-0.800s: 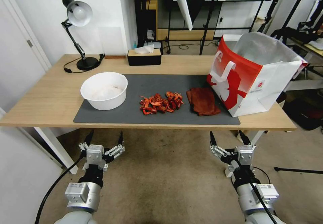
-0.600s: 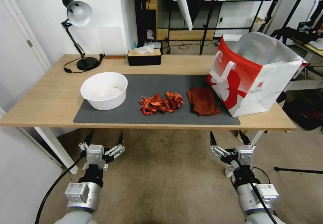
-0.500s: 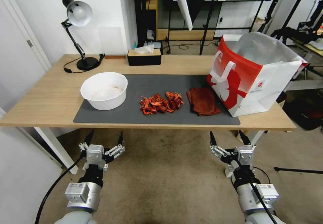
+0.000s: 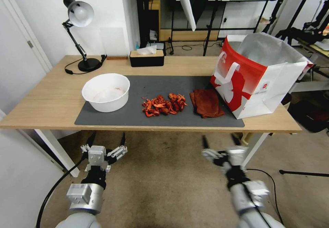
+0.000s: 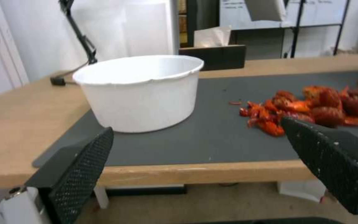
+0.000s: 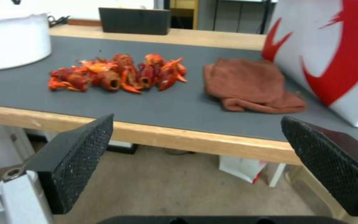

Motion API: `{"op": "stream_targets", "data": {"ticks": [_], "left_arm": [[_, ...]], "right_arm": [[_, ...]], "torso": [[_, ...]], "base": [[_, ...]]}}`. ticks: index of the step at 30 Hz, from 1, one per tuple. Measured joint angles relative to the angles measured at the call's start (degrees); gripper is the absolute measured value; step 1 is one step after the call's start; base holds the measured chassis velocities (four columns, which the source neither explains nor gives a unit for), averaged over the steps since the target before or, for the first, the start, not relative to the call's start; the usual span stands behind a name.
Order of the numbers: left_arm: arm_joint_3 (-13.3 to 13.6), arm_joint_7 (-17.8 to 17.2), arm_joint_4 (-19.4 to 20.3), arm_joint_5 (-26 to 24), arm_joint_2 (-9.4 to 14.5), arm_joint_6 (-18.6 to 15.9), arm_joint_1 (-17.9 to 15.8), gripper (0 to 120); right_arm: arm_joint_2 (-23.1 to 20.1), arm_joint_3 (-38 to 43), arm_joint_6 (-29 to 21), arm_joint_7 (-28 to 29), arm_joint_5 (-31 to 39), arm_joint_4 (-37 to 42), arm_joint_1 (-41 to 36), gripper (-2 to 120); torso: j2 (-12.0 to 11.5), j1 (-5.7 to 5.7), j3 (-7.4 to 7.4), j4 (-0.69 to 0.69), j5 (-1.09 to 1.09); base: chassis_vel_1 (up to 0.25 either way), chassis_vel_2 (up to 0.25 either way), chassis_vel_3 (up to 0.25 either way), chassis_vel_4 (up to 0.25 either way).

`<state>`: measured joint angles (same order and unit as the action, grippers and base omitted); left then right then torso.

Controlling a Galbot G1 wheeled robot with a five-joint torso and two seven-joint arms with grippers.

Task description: Sweep shrimp from table into container with towel, then put container into takeout bag.

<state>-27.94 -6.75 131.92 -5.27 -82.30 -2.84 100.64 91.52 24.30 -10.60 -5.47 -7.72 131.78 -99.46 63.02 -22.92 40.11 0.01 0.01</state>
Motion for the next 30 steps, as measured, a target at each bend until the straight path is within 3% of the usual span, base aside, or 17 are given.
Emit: {"op": "stream_targets", "data": {"ticks": [6, 8, 9, 10, 12, 16, 30], "left_arm": [[2.4, -4.7, 0.2, -3.7, 2.5, -2.0, -1.6, 100], [4.9, -9.3, 0.4, -7.3, 5.0, -4.0, -3.3, 100], [4.9, -9.3, 0.4, -7.3, 5.0, -4.0, -3.3, 100], [6.4, -12.1, 0.5, -9.4, 6.5, -5.2, -4.3, 100], [7.7, -14.6, 0.6, -11.4, 7.8, -6.4, -5.2, 100], [7.6, -13.7, -0.4, -10.7, 7.9, -3.6, -4.1, 100], [5.7, -12.6, -2.0, -9.7, 8.0, -0.4, -4.7, 100]], "right_arm": [[0.6, -0.6, -0.7, -0.7, -0.7, 0.0, 0.6, 100], [0.6, -0.6, -0.9, -0.7, -0.8, 0.1, 0.9, 100], [0.6, -0.6, -0.9, -0.7, -0.8, 0.1, 0.9, 100], [0.6, -0.6, -0.9, -0.7, -0.8, 0.1, 1.0, 100], [0.6, -0.7, -1.0, -0.7, -0.8, 0.2, 1.3, 100], [0.6, -0.3, -0.9, -0.3, -0.7, -0.1, 1.1, 100], [0.7, 0.8, -0.2, -0.1, 0.0, -1.1, 1.2, 100]], "torso": [[0.0, -0.01, 0.0, -0.01, -0.03], [0.0, -0.01, 0.0, -0.02, -0.01], [0.0, -0.01, 0.0, -0.02, -0.01], [0.0, -0.01, 0.0, -0.02, -0.01], [0.0, -0.01, 0.0, -0.01, -0.01], [0.0, -0.01, 0.0, 0.0, -0.01], [0.0, -0.01, 0.0, -0.01, 0.0]], "base": [[0.0, 0.0, 0.0, 0.0], [0.0, 0.0, 0.0, 0.0], [0.0, 0.0, 0.0, 0.0], [0.0, 0.0, 0.0, 0.0], [0.0, 0.0, 0.0, 0.0], [0.0, 0.0, 0.0, 0.0], [0.0, 0.0, 0.0, 0.0]]}}
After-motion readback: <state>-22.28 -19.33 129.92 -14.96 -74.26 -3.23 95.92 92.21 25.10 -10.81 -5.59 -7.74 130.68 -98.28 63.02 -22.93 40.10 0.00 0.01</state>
